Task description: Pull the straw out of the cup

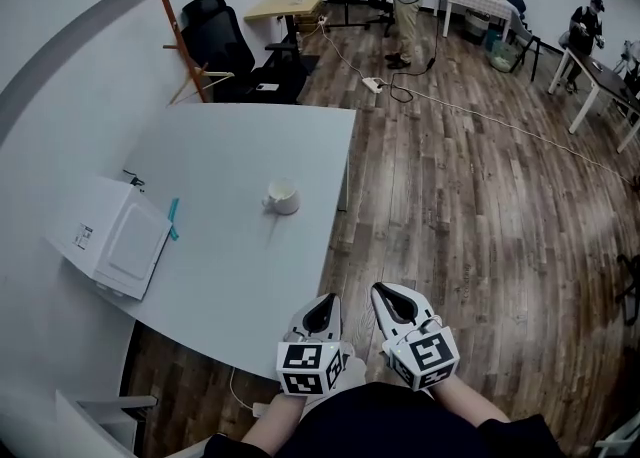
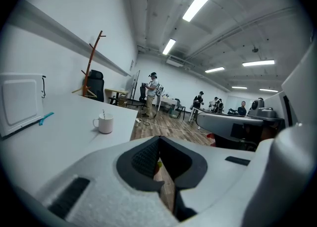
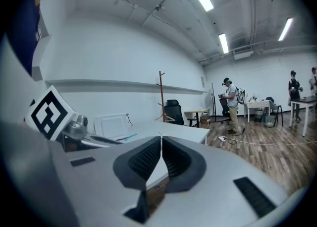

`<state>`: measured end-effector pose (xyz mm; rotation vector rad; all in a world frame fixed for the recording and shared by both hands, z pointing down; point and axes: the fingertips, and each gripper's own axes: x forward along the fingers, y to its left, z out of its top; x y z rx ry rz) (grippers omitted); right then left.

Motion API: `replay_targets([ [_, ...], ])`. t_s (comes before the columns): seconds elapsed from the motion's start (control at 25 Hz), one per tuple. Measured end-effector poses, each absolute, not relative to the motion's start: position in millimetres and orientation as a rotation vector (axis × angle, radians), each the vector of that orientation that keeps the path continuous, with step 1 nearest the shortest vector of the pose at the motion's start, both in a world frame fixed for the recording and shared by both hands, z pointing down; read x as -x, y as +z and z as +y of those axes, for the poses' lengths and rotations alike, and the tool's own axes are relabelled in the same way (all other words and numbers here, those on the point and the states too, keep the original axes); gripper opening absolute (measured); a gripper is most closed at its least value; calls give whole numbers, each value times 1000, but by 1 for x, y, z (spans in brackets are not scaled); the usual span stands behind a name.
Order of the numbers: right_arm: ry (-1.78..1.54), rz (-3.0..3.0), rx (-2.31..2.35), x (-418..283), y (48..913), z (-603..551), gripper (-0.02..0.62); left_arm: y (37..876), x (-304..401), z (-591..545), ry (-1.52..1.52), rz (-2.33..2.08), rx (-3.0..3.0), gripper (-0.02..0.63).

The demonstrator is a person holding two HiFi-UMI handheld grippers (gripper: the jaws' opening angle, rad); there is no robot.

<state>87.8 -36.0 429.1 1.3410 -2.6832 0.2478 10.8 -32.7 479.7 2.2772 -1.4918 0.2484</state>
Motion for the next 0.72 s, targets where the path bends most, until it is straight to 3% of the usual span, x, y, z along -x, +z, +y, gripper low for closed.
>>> replay_targets([
  [0.72,191,-2714,-1171,-2,429,-117,31,478,73,-104,219,-1606,-2209,12],
])
